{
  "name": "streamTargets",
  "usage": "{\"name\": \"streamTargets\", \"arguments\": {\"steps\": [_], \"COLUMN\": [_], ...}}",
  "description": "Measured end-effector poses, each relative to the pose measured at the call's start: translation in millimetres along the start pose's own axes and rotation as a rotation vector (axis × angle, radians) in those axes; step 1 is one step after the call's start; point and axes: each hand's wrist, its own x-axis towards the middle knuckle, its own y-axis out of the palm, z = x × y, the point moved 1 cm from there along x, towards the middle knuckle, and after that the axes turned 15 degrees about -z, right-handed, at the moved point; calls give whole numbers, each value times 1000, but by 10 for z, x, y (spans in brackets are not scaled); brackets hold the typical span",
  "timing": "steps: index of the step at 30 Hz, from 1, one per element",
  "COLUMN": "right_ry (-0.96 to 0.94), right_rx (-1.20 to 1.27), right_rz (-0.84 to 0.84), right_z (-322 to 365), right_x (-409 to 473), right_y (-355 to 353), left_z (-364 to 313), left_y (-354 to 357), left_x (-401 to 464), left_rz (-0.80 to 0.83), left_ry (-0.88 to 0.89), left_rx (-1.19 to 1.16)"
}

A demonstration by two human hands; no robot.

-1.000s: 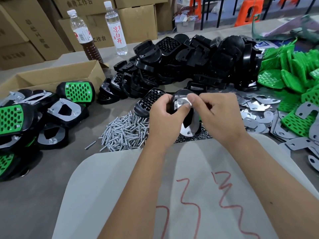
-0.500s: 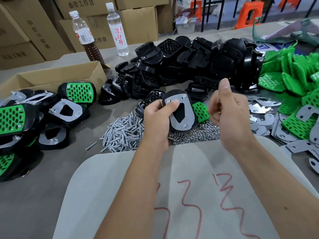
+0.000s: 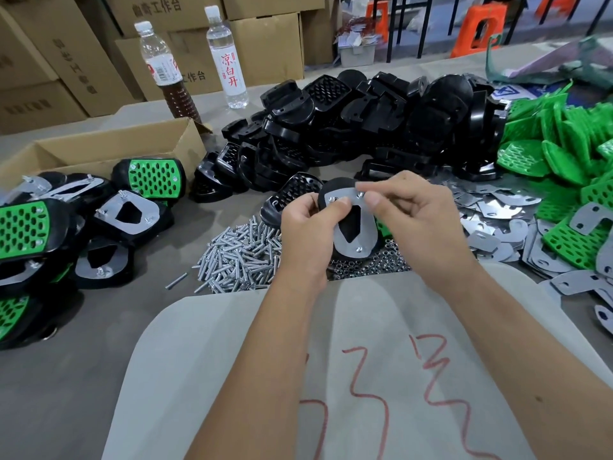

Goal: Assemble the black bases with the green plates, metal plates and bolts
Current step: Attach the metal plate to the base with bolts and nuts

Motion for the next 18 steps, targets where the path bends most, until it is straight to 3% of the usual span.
{"name": "streamTargets", "arguments": {"steps": [4, 6, 11, 18], "right_ry": [93, 17, -341, -213], "right_rx": [96, 65, -313, -512], "right_rz": [-132, -70, -15, -18], "right_z": [-65, -13, 26, 47], "right_x": [57, 35, 19, -37], "right_y": [-72, -49, -16, 61], "left_z": [-15, -34, -72, -128], "left_y": [21, 24, 24, 15], "left_x": [-32, -38, -77, -103], "left_rz": [0, 9, 46, 7], "left_ry": [16, 32, 191, 359], "left_rx": [9, 16, 141, 249]}}
